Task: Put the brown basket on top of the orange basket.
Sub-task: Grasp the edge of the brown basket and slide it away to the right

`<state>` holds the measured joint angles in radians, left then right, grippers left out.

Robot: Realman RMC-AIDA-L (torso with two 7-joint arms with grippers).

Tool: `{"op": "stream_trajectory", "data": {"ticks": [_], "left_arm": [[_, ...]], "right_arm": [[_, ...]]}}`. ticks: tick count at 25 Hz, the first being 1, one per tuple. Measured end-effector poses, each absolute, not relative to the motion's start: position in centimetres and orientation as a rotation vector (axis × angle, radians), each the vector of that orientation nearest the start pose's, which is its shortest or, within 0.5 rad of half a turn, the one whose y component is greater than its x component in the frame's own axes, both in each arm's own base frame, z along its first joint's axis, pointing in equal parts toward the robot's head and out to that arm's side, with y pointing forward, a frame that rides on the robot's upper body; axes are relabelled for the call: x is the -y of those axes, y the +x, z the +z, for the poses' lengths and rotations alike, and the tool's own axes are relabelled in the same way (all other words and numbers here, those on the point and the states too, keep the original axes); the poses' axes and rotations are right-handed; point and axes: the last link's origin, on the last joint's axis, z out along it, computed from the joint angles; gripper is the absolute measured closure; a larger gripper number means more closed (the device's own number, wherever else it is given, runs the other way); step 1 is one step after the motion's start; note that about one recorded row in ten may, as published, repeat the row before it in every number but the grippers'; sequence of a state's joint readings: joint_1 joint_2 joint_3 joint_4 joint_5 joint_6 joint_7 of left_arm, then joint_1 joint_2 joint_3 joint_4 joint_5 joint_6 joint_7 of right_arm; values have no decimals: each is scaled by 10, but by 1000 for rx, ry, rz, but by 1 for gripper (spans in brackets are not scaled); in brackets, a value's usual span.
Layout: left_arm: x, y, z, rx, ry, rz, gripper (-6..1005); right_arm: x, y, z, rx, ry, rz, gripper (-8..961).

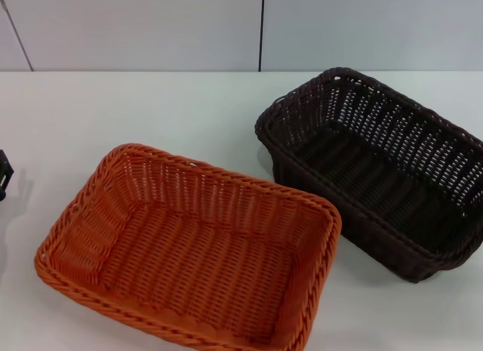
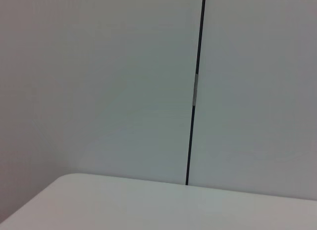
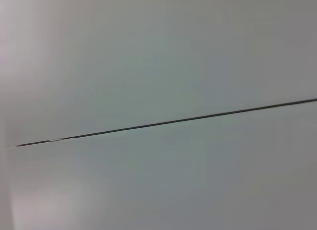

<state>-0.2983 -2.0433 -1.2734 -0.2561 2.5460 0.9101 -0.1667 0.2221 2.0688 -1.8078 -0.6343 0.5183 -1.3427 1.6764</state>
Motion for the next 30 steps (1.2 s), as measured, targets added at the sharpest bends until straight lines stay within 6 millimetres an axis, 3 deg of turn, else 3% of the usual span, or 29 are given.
{"op": "stream_trajectory", "data": {"ticks": [11, 16, 22, 25, 30], "left_arm": [[-308, -394, 10, 800, -1409, -507, 277], [-308, -393, 10, 801, -1410, -510, 277], [-306, -394, 9, 807, -1407, -511, 277], [-306, -394, 8, 811, -1406, -512, 277], [-305, -394, 7, 814, -1408, -515, 277]], "right_arm": [[-321, 281, 65, -1389, -824, 2335, 208], [-324, 274, 65, -1385, -916, 2309, 208], [-349, 248, 78, -1310, -1298, 2166, 208], [-365, 229, 78, -1303, -1549, 2027, 209], [-383, 206, 71, -1310, -1806, 1801, 209]]}}
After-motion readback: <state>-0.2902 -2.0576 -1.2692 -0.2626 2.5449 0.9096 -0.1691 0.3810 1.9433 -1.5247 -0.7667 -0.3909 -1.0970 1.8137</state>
